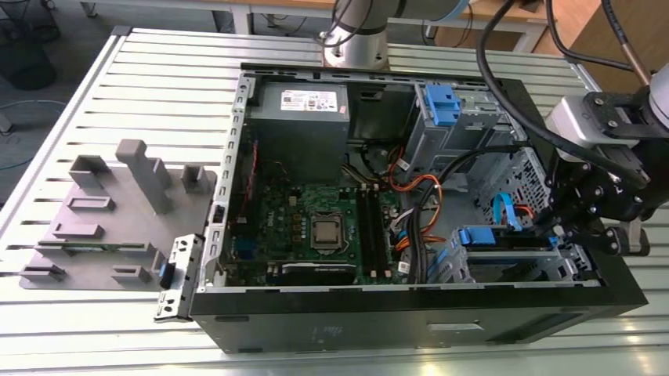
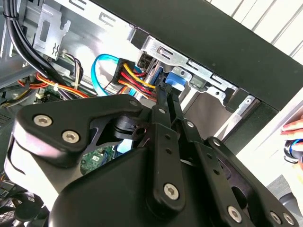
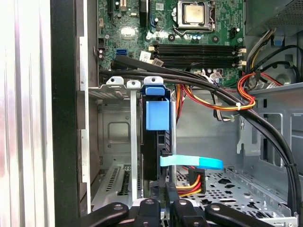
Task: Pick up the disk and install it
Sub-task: 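Insert the second disk wire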
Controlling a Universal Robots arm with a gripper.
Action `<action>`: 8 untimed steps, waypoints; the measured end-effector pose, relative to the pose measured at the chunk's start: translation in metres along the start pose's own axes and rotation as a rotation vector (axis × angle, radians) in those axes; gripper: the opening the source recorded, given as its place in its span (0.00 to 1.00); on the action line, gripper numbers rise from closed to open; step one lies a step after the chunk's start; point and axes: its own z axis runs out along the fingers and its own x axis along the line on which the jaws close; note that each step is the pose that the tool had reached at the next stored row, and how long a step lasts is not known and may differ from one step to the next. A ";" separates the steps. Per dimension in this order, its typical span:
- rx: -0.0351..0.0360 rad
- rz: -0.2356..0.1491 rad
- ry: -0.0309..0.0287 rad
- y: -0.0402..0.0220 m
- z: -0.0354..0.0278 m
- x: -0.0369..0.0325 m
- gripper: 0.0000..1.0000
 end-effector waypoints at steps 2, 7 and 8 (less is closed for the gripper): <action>0.0000 0.000 0.0001 0.0000 0.0000 0.0000 0.24; 0.0001 0.000 0.0015 0.0000 0.0036 0.0003 0.24; 0.0000 0.000 0.0018 0.0000 0.0044 0.0003 0.24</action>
